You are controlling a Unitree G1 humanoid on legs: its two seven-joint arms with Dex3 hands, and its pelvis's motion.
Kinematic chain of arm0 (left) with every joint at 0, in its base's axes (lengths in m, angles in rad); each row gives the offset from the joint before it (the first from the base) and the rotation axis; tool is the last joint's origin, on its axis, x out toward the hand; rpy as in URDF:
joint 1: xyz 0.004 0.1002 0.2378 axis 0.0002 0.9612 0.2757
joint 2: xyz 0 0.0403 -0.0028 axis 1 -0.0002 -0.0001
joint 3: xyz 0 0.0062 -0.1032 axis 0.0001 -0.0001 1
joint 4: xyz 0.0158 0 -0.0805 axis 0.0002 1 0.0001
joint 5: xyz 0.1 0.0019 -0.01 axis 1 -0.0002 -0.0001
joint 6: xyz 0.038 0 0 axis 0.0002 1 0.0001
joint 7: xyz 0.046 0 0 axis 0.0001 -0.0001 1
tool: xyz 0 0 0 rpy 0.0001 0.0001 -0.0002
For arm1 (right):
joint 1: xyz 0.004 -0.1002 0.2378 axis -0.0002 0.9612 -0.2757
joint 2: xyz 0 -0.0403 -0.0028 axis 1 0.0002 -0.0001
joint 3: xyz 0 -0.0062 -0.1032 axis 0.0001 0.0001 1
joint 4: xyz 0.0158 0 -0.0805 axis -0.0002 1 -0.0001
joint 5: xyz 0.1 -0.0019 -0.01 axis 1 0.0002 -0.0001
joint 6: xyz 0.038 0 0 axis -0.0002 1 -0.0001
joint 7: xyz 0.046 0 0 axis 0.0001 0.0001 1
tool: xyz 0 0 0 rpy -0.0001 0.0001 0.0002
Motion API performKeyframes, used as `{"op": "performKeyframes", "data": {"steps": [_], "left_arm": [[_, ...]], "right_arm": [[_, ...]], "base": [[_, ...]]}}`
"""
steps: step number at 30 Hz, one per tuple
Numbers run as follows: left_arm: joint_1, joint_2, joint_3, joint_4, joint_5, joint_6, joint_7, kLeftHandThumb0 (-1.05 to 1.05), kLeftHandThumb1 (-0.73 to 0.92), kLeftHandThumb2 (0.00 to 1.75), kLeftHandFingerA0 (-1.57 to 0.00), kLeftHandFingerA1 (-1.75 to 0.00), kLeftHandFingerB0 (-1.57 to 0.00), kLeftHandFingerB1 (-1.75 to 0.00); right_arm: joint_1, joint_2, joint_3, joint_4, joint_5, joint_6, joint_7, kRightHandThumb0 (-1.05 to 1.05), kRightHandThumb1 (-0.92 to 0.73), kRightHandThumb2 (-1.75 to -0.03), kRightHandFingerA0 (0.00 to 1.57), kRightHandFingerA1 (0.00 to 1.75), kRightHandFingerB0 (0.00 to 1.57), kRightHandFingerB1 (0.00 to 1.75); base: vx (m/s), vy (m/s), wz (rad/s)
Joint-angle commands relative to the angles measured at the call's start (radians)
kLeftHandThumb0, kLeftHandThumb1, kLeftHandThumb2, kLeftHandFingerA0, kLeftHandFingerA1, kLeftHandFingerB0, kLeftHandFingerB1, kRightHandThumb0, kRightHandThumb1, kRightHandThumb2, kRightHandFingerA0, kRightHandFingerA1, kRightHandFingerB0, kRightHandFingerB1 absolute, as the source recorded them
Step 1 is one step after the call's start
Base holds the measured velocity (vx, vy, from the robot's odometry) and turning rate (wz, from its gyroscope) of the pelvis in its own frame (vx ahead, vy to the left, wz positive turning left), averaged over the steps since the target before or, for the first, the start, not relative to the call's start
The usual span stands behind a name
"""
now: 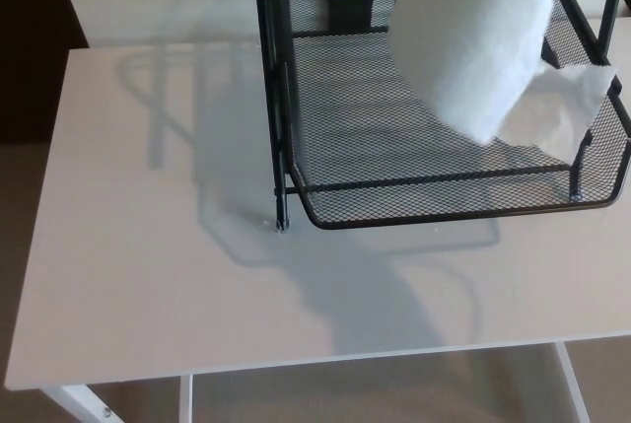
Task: The robot walks towards a desk on which a file tray is kept in the middle and a toilet paper roll is kept on its right. The robot uses its right hand to hook on finger in the gap of the roll and grabs it, lifts it and places it on the tray.
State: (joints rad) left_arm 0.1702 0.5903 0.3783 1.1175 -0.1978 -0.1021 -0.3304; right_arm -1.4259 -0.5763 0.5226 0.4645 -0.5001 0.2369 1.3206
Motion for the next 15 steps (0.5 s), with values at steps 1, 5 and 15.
{"op": "performKeyframes", "data": {"steps": [1,5,15], "left_arm": [[0.011,0.016,0.000,0.004,0.012,-0.050,-0.002,-0.91,0.75,1.15,-0.46,-0.68,-0.26,-0.60],[0.002,0.020,-0.005,0.006,0.016,-0.046,-0.002,-0.91,0.92,0.72,-0.48,-0.65,-0.27,-0.55],[-0.012,0.026,-0.011,-0.008,0.017,-0.030,-0.005,-0.92,0.92,0.72,-0.47,-0.63,-0.27,-0.54]], "right_arm": [[-0.030,0.005,0.009,0.023,0.027,-0.009,0.107,-0.66,-0.55,-0.59,0.38,0.49,0.46,0.35],[-0.031,-0.005,0.030,0.004,0.000,-0.019,0.131,-0.75,-0.47,-0.86,0.50,0.64,0.35,0.46],[0.072,-0.026,0.011,-0.150,0.005,0.039,0.151,-0.83,-0.50,-0.83,0.00,0.04,0.19,0.43]], "base": [[0.00,0.000,0.00],[0.00,0.000,0.00],[0.00,0.000,0.00]]}}
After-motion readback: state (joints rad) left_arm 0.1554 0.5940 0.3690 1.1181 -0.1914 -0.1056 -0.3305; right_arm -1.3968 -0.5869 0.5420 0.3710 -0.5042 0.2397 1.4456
